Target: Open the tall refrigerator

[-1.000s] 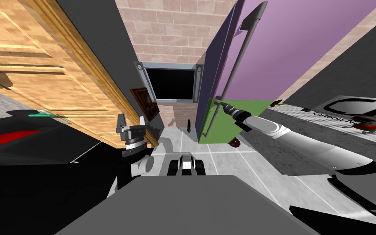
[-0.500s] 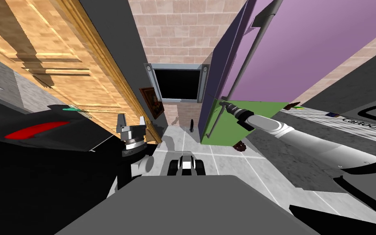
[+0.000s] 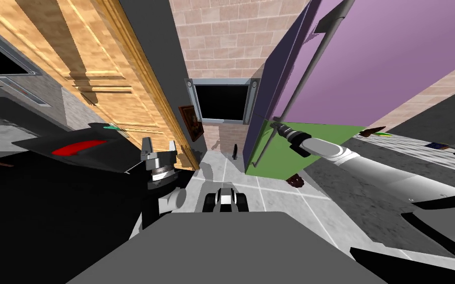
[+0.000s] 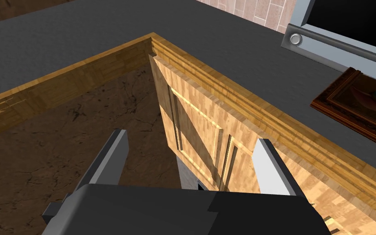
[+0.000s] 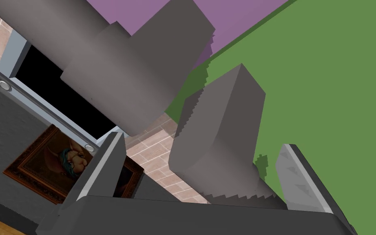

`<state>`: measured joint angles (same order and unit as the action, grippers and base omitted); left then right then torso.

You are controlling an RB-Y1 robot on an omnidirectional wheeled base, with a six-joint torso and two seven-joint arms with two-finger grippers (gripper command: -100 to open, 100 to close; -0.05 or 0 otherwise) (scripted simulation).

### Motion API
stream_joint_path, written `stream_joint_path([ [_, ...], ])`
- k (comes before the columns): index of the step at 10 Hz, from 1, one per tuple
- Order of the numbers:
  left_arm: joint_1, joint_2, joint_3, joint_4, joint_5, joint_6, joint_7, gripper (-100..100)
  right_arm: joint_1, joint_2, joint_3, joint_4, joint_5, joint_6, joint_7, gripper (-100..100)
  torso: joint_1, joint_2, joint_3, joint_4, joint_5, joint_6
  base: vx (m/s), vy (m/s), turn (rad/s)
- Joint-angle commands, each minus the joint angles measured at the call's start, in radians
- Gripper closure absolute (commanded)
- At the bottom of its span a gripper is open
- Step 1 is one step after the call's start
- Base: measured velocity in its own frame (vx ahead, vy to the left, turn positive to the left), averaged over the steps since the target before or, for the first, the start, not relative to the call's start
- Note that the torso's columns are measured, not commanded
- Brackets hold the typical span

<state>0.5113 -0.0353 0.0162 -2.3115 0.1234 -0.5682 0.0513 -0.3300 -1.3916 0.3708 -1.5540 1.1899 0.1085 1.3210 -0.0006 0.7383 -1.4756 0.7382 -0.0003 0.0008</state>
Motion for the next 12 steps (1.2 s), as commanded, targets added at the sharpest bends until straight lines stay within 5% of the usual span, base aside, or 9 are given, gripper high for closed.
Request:
stream_joint_path([
  [1,0.0,0.0,0.0,0.0,0.0,0.0,0.0,0,0.002,0.011,-0.015,0.021,0.014,-0.012,-0.003,-100,0.0,0.0,0.0,0.0,0.0,0.0,-0.017,0.0,0.022],
  [2,0.0,0.0,0.0,0.0,0.0,0.0,0.0,0,0.01,0.014,-0.017,-0.006,0.018,-0.013,-0.003,100,0.0,-0.001,-0.001,0.0,0.0,0.0,0.032,-0.007,-0.223],
  [7,0.0,0.0,0.0,0.0,0.0,0.0,0.0,0,0.029,0.029,-0.011,-0.139,0.035,-0.014,0.004,100,-0.003,0.0,0.0,0.0,-0.001,0.002,0.087,0.012,-0.281],
  [8,0.0,0.0,0.0,0.0,0.0,0.0,0.0,0,0.019,0.025,-0.002,-0.127,0.027,-0.009,0.005,100,-0.002,-0.001,-0.001,-0.002,-0.001,-0.001,0.032,0.013,-0.031],
  [12,0.0,0.001,0.0,0.0,0.0,0.0,0.0,0,0.003,0.031,0.017,-0.246,0.033,-0.034,0.007,100,-0.008,0.008,0.005,0.001,-0.004,-0.001,-0.15,-0.234,0.07],
])
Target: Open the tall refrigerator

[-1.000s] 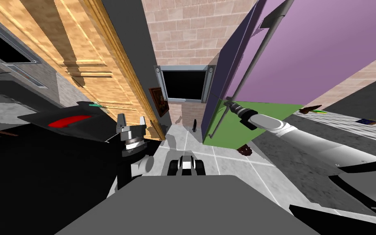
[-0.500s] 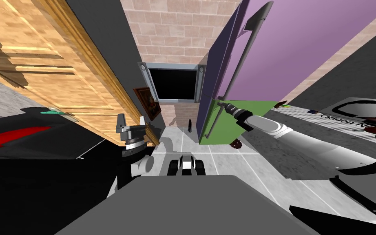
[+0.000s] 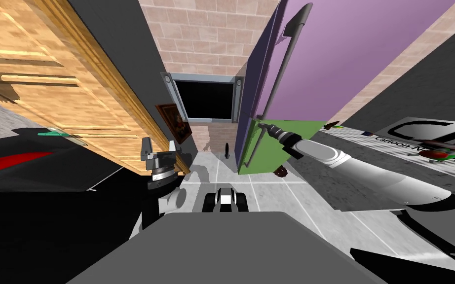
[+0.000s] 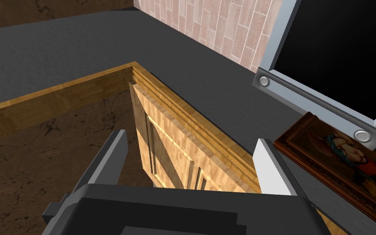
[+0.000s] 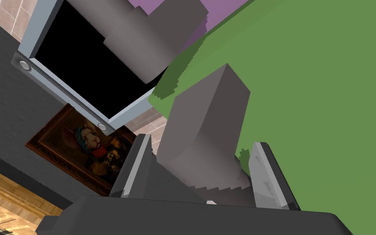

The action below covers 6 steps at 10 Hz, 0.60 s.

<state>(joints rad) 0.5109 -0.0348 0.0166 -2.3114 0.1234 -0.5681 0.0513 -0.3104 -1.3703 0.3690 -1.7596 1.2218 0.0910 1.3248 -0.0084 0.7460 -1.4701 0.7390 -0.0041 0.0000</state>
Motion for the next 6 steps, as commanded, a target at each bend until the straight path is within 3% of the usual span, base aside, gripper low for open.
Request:
stream_joint_path([
  [1,0.0,0.0,0.0,0.0,0.0,0.0,0.0,0,-0.021,0.011,0.023,-0.07,0.002,-0.024,0.004,100,0.004,-0.004,-0.003,0.0,0.001,0.001,-0.239,-0.279,0.05],
  [4,0.0,0.0,0.0,0.0,0.0,0.0,0.0,0,-0.025,0.013,0.027,-0.099,0.004,-0.031,0.004,100,0.006,-0.013,-0.01,0.0,0.005,0.003,-0.14,-0.195,0.027],
  [6,0.0,0.0,0.0,0.0,0.0,0.0,0.0,0,-0.032,0.016,0.036,-0.158,0.007,-0.044,0.004,100,0.009,-0.013,-0.01,0.0,0.005,0.0,-0.113,-0.184,0.036],
])
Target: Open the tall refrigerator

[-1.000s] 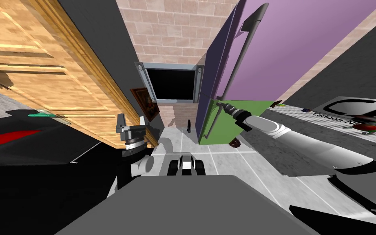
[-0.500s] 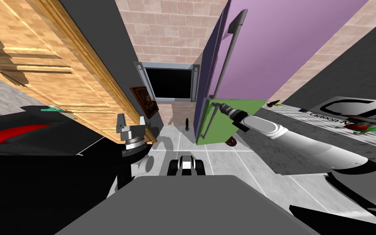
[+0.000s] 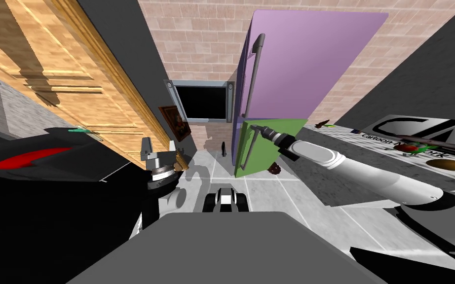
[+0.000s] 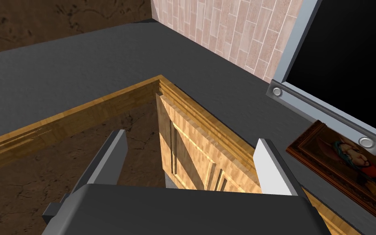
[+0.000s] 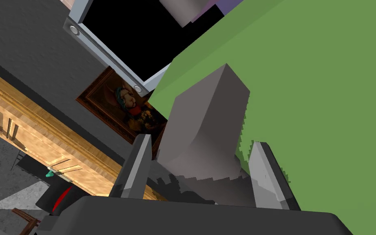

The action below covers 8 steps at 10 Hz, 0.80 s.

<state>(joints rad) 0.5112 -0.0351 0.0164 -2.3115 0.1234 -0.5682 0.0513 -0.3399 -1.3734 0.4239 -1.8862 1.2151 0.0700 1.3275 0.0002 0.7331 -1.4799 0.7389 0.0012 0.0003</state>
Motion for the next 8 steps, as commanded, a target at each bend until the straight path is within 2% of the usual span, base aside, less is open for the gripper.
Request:
stream_joint_path([
  [1,0.0,0.0,0.0,0.0,0.0,0.0,0.0,0,-0.007,0.021,-0.015,-0.06,0.015,-0.03,0.002,100,-0.005,0.006,0.004,0.002,-0.002,0.0,-0.16,-0.282,0.099],
  [2,0.0,0.0,0.0,0.0,0.0,0.0,0.0,0,-0.007,0.021,-0.015,-0.06,0.015,-0.03,0.002,100,-0.008,0.011,0.008,0.003,-0.004,0.002,-0.144,-0.205,0.041],
  [3,0.0,0.0,0.0,0.0,0.0,0.0,0.0,0,-0.011,0.022,-0.011,-0.09,0.017,-0.037,0.002,100,-0.004,0.01,0.007,0.002,-0.003,0.003,-0.16,-0.184,0.015],
  [4,0.0,0.0,0.0,0.0,0.0,0.0,0.0,0,-0.003,0.037,-0.025,-0.067,0.024,-0.051,0.004,100,-0.001,0.009,0.006,0.002,-0.001,0.002,-0.083,-0.088,0.019],
  [6,0.0,0.0,0.0,0.0,0.0,0.0,0.0,0,-0.003,0.044,-0.012,-0.131,0.028,-0.065,0.009,100,0.003,0.001,0.001,0.0,0.001,-0.002,-0.081,-0.204,0.043],
  [7,0.0,0.0,0.0,0.0,0.0,0.0,0.0,0,-0.003,0.044,-0.012,-0.131,0.028,-0.065,0.009,100,-0.001,0.007,0.005,-0.001,-0.001,-0.004,-0.106,-0.255,0.063],
  [8,0.0,0.0,0.0,0.0,0.0,0.0,0.0,0,-0.004,0.047,-0.007,-0.161,0.029,-0.069,0.01,100,-0.003,0.006,0.005,-0.001,-0.003,0.0,-0.091,-0.239,0.041],
])
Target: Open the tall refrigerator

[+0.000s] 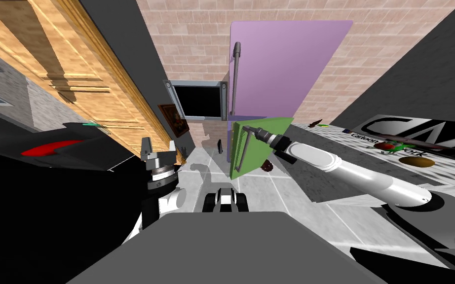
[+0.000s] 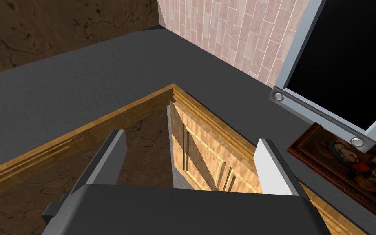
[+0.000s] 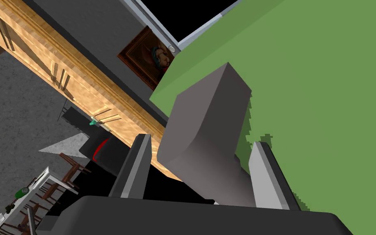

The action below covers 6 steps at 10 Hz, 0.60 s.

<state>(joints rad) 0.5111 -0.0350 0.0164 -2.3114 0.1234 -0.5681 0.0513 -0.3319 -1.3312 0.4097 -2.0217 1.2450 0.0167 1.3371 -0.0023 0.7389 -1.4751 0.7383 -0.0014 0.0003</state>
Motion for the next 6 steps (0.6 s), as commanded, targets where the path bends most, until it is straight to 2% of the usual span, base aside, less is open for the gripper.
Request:
stream_joint_path([
  [1,0.0,0.0,0.0,0.0,0.0,0.0,0.0,0,-0.013,0.007,0.013,-0.055,0.001,-0.02,0.003,100,0.0,-0.001,-0.001,0.0,0.001,0.001,-0.109,-0.291,0.054],
  [2,0.0,0.0,0.0,0.0,0.0,0.0,0.0,0,-0.014,0.01,0.018,-0.085,0.002,-0.024,0.004,100,-0.002,0.0,0.0,0.001,0.0,0.0,-0.116,-0.293,0.066],
  [3,0.0,0.0,0.0,0.0,0.0,0.0,0.0,0,-0.014,0.01,0.018,-0.085,0.002,-0.024,0.004,100,-0.001,0.0,0.0,0.001,0.0,0.0,-0.072,-0.218,0.047],
  [5,0.0,0.0,0.0,0.0,0.0,0.0,0.0,0,-0.017,0.015,0.029,-0.145,0.005,-0.033,0.008,100,0.0,-0.003,-0.003,0.001,0.001,0.001,-0.095,-0.27,0.045],
  [6,0.0,0.0,0.0,0.0,0.0,0.0,0.0,0,-0.017,0.015,0.029,-0.145,0.005,-0.033,0.008,100,-0.004,0.0,-0.001,0.002,0.0,0.002,-0.095,-0.23,0.032],
])
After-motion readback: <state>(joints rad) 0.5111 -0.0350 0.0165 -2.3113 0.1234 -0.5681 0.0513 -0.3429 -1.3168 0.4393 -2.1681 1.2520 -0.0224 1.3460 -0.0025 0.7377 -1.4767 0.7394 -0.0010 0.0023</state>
